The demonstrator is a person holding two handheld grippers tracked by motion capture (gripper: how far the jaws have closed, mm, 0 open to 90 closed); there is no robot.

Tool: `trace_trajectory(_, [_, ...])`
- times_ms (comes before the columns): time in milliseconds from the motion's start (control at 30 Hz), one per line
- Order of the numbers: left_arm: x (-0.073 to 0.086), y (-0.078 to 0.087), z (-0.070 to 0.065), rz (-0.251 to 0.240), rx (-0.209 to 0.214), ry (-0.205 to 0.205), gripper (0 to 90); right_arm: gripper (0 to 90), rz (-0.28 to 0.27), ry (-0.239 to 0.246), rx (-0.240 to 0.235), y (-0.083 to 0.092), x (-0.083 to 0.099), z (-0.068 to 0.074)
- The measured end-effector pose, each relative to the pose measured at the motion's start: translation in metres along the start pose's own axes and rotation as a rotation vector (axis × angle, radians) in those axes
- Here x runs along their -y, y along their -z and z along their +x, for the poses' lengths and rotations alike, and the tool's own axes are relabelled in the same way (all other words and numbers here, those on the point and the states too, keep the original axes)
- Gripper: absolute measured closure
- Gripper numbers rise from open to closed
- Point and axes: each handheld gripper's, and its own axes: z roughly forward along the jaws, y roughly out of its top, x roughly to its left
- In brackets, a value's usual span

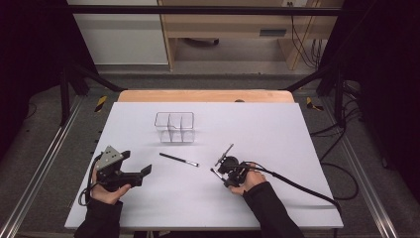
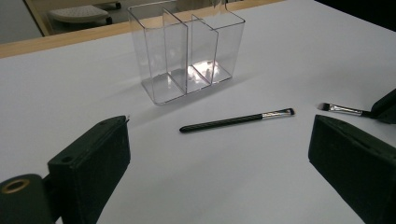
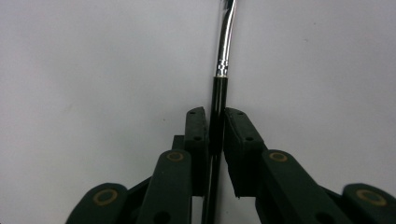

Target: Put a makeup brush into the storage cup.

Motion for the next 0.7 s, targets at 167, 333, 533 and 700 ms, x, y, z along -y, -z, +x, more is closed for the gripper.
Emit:
trace_trajectory(167, [0.0,-0.0002,0.0,0.001,-0.001,-0.001,4.8,83.9,-0.001,-0.001,-0.008,-0.0002,0.0001,0.0001])
trace_trajectory(333, [-0.0001,0.0001,-0.0001,-0.001,0.0,0.0,4.8,84.2,-0.003,0.002,-0.005,-0.0001,0.0002,0.0003])
trace_trajectory(533, [-0.0001,0.0001,-0.0001,-0.002,0.0,0.002,4.8,84.3,-0.016,0.003,-0.012,0.001,0.0014,0.0002])
trace_trajectory(700, [-0.0001,0.0003,-0.0002,-0.004,0.001,0.003,4.8,84.3,-0.056,-0.008,-0.027,0.008,0.0017,-0.0011])
